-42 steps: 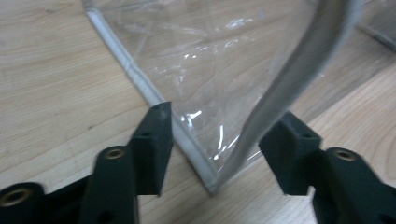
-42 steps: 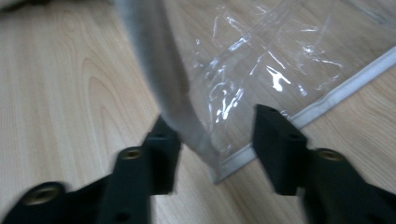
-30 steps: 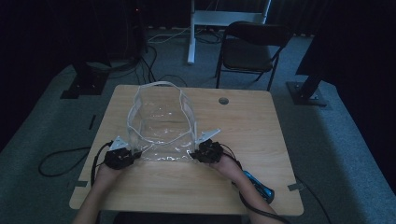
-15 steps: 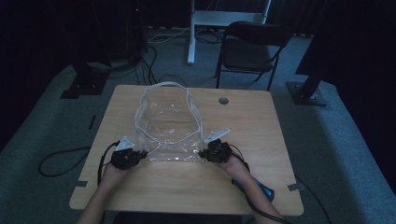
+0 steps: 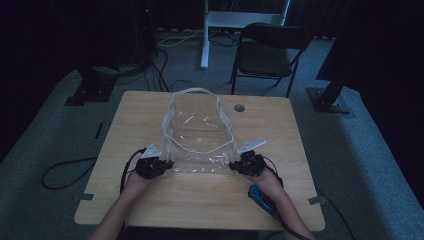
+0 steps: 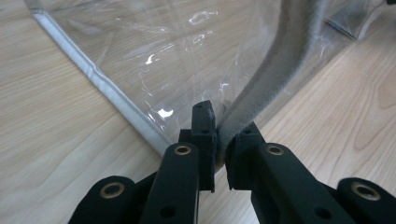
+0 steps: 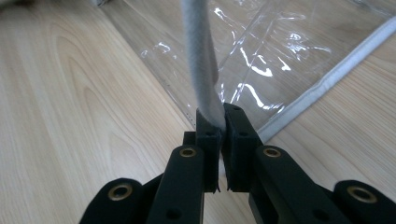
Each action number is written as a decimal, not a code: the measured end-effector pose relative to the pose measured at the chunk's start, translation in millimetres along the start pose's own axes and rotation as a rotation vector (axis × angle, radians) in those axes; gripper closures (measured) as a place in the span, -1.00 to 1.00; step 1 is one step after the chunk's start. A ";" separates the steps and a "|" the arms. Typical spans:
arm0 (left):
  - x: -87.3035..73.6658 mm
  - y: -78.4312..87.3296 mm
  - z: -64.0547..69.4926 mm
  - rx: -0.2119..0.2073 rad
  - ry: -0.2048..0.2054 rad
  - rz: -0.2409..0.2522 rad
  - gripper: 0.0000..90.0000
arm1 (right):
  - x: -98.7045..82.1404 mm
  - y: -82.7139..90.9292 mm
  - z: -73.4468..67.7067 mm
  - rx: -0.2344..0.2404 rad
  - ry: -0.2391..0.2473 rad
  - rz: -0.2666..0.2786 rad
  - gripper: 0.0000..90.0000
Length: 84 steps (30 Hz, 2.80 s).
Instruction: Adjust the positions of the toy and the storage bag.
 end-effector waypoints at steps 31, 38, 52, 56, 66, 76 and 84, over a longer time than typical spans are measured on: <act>44.2 -54.4 59.8 -0.099 -0.125 -0.031 0.91 | -62.6 61.3 45.6 -0.079 -0.136 0.036 0.90; 52.1 -65.2 72.7 -0.133 -0.152 -0.037 0.91 | -75.0 71.9 53.0 -0.093 -0.166 0.045 0.90; 62.3 -79.6 92.4 -0.174 -0.184 -0.041 0.91 | -95.4 88.3 63.8 -0.114 -0.211 0.054 0.90; 63.8 -82.5 97.6 -0.188 -0.185 -0.039 0.91 | -99.5 92.2 67.7 -0.124 -0.223 0.060 0.90; 65.6 -87.0 109.2 -0.211 -0.198 -0.041 0.91 | -108.8 100.1 72.2 -0.132 -0.253 0.070 0.89; 66.2 -89.6 120.2 -0.233 -0.213 -0.045 0.91 | -117.6 107.5 74.6 -0.135 -0.269 0.076 0.89; 65.6 -89.4 124.3 -0.233 -0.229 -0.052 0.91 | -123.0 111.2 71.9 -0.134 -0.269 0.081 0.89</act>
Point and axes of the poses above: each handheld gripper's, and its own axes: y roughly backward along the jaws, x roughly out of its top, z roughly to its right, the point moved 8 cm from there along -y, roughly forward along the jaws, and after that the axes turned 3 degrees about -z, right-handed, at the moved point
